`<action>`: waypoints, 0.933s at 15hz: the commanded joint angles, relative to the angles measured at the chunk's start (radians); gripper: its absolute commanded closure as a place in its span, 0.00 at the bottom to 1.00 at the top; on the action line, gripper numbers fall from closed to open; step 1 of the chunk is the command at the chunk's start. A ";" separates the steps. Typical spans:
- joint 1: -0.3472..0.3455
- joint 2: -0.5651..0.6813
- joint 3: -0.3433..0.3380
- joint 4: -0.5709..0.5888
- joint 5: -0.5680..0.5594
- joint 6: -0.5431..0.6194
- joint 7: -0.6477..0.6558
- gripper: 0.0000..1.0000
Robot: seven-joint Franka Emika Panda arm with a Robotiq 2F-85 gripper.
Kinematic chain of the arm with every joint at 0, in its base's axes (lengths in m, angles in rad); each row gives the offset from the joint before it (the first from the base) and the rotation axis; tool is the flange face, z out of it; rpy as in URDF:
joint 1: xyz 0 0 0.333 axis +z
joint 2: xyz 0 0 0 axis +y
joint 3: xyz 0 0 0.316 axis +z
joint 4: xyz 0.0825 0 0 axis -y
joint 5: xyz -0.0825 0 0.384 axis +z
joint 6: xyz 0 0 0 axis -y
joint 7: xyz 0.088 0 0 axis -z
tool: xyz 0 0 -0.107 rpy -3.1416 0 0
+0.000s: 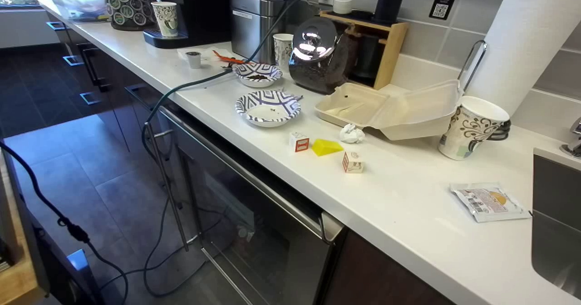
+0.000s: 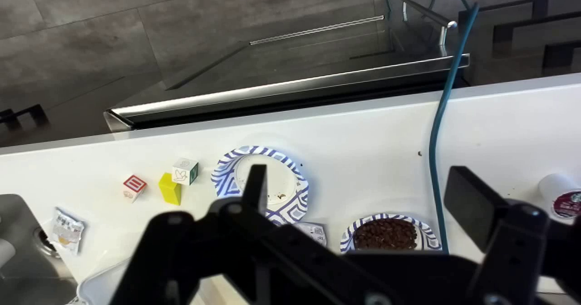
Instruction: Close the lid of the coffeemaker
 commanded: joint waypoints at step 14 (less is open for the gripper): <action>0.234 0.405 0.085 0.375 0.096 0.813 -0.092 0.00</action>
